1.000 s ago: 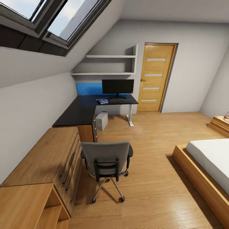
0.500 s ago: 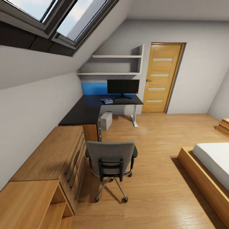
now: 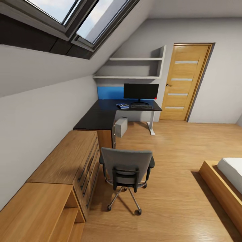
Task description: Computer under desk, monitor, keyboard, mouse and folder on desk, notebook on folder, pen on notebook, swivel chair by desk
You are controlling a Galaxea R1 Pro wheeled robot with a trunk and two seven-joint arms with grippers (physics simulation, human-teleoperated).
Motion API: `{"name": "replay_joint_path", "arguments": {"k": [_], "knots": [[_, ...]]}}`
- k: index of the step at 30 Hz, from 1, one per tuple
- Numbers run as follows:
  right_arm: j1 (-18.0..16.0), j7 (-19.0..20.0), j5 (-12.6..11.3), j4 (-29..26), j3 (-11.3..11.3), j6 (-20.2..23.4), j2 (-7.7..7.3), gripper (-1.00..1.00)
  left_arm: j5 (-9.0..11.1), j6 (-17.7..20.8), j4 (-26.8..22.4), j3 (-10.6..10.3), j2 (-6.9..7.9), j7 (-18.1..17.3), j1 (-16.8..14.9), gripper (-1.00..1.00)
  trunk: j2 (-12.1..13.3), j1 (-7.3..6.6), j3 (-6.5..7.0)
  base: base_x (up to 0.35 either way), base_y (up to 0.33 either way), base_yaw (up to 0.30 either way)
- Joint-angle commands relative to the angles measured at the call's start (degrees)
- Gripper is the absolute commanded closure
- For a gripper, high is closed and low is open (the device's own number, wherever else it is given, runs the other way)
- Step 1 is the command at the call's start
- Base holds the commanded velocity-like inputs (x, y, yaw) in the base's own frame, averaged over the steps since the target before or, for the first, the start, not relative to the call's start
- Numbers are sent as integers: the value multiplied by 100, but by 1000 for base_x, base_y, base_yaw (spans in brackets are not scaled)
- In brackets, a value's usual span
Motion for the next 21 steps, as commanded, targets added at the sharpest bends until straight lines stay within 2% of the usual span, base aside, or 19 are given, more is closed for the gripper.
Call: {"name": "replay_joint_path", "arguments": {"k": [1,8,14,21], "knots": [[-4,-60,57,2,14,3,-1,-100,29,-13,2,-42,-14,28,-5,-100,-12,3,-13,0,0,47],[-4,-60,57,3,11,3,-1,-100,29,-10,1,-48,-107,-3,-5,-100,-12,3,-15,0,0,17],[-4,-60,57,0,14,3,-1,-100,30,1,1,-50,-127,-6,-5,-100,-12,3,-16,0,0,2],[-4,-60,57,1,15,3,-1,-100,27,192,-1,-57,-141,-6,-5,-100,-293,157,-141,0,0,0]]}}
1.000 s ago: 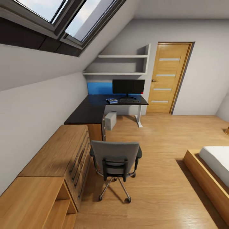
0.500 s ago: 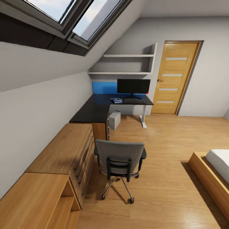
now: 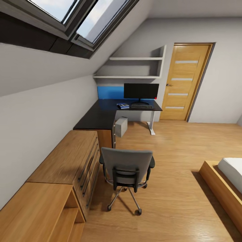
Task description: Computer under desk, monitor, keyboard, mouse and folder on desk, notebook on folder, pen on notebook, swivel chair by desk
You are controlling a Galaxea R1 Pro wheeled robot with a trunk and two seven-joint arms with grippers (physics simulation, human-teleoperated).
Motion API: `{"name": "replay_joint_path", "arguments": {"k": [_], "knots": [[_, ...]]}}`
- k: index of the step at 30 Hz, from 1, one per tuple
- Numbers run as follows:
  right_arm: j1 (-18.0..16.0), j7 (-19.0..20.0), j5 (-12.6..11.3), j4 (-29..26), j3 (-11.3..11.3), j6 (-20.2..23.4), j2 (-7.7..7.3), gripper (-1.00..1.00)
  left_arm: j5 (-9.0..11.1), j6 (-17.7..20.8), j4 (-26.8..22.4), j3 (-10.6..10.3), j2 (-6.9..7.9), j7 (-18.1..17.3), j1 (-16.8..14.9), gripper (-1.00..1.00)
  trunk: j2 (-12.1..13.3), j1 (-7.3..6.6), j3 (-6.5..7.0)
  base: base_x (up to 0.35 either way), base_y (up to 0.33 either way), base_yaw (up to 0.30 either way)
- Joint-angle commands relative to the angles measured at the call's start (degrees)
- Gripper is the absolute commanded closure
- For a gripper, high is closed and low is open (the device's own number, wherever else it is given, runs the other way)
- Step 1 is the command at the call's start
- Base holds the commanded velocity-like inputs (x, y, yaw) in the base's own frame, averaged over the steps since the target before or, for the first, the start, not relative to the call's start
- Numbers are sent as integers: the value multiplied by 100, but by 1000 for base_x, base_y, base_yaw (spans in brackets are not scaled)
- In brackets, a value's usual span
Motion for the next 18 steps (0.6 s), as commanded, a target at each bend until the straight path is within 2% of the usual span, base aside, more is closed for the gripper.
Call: {"name": "replay_joint_path", "arguments": {"k": [1,3,18], "knots": [[-4,-60,57,2,12,3,-1,-100,22,98,2,-51,-9,18,-4,-100,-53,25,-30,0,0,0],[-4,-60,57,-4,15,3,-1,-100,34,472,-6,-21,-42,-50,-4,-100,-133,69,-66,0,0,0],[-4,-60,57,-6,13,4,-1,-100,37,507,-6,-10,-44,-53,-4,-100,-735,399,-335,0,0,0]]}}
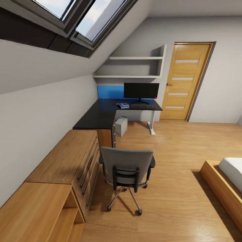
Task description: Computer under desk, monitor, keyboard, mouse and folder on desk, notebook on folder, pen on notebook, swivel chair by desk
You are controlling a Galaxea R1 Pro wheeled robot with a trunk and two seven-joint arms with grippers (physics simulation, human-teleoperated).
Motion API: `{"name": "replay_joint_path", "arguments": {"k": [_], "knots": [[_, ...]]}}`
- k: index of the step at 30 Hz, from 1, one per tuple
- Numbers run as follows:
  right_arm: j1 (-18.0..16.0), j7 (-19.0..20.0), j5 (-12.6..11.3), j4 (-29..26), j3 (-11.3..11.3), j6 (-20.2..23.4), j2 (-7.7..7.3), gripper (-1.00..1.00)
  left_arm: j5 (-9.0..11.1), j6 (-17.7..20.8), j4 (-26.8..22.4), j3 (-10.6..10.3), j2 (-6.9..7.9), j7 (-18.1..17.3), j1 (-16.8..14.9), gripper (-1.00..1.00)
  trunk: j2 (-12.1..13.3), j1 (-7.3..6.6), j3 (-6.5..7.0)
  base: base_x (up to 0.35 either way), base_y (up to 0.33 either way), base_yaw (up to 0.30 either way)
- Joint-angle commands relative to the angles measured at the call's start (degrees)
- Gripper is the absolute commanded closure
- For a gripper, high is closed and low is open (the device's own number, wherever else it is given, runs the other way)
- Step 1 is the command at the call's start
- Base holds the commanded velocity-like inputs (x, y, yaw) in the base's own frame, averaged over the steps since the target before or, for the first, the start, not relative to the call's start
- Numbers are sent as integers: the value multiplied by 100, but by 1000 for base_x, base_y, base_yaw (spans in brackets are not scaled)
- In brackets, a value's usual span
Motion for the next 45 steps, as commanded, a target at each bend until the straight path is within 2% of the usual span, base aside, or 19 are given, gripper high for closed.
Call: {"name": "replay_joint_path", "arguments": {"k": [1,45], "knots": [[-4,-60,57,2,10,4,-1,-100,22,-10,3,-51,-1,38,-4,-100,-50,24,-28,0,0,0],[-4,-60,57,2,15,8,-1,-100,25,13,2,-58,-1,38,-4,-100,-1815,991,-818,0,0,0]]}}
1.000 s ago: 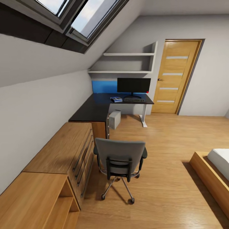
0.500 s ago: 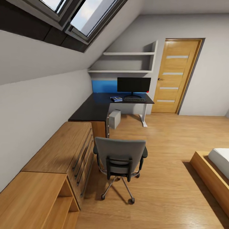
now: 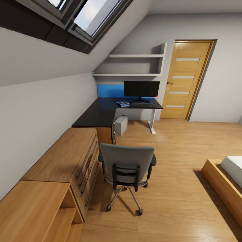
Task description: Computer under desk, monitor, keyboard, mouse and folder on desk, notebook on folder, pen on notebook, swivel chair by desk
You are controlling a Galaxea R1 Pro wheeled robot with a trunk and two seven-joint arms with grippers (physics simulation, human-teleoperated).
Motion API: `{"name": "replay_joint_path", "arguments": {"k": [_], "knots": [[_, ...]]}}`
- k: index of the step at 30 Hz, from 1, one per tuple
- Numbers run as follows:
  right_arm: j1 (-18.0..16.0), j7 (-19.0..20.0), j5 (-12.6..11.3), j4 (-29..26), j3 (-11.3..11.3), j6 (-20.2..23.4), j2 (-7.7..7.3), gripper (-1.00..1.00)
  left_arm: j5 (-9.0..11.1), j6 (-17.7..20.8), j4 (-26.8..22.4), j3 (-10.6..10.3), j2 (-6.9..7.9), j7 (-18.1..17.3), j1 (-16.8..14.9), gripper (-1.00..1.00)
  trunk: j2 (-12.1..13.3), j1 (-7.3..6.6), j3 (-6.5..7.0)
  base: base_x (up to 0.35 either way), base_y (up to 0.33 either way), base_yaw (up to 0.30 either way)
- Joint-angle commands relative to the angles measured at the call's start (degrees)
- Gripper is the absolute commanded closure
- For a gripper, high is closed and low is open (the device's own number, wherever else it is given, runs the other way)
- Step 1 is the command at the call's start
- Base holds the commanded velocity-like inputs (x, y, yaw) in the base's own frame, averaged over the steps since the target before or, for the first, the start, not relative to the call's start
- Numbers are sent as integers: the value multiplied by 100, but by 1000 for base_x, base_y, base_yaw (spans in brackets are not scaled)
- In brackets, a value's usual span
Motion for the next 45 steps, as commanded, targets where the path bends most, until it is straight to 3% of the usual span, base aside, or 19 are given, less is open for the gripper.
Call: {"name": "replay_joint_path", "arguments": {"k": [1,18,21,25,30,31,34,36,38,41,42,45], "knots": [[-3,-60,57,1,13,4,-1,-100,23,-9,2,-50,-1,38,-4,-100,-46,23,-26,0,0,0],[-3,-60,57,1,6,6,-1,-100,20,-14,0,-48,-3,33,-4,-100,-728,397,-331,0,0,0],[-3,-60,57,-2,5,3,-1,-100,25,-15,-16,-45,-57,35,-4,-100,-849,462,-385,0,0,0],[-3,-60,57,-58,1,-22,-4,-100,42,-2,-211,-35,-66,42,-4,-100,-1009,550,-457,0,0,0],[-3,-63,56,-419,-13,-9,-21,-100,496,740,-1296,-26,-36,69,-4,-100,-1210,660,-546,0,0,0],[-6,-70,51,-520,-21,0,-23,-100,628,1069,-1601,-25,-31,72,-4,-100,-1250,682,-564,0,0,0],[-23,-90,16,-676,-42,31,-28,-100,747,1586,-2059,-24,-25,76,-10,-100,-1370,748,-618,0,0,0],[-154,-102,-151,-818,-92,252,-53,-100,831,2289,-2693,-21,-21,83,-127,-100,-1450,792,-654,0,0,0],[-283,-99,-272,-846,-108,375,-63,-100,849,2533,-2873,-18,-23,89,-260,-100,-1530,836,-690,0,0,0],[-632,-97,-561,-868,-125,594,-73,-100,886,3050,-3070,-15,-35,94,-625,-100,-1651,902,-744,0,0,0],[-985,-96,-791,-879,-136,797,-77,-100,967,3669,-3150,62,-57,73,-1114,-100,-1691,924,-762,0,0,0],[-1328,-91,-953,-883,-141,1059,-79,-100,1149,4192,-3178,244,-134,49,-1603,-100,-1811,990,-816,0,0,0]]}}
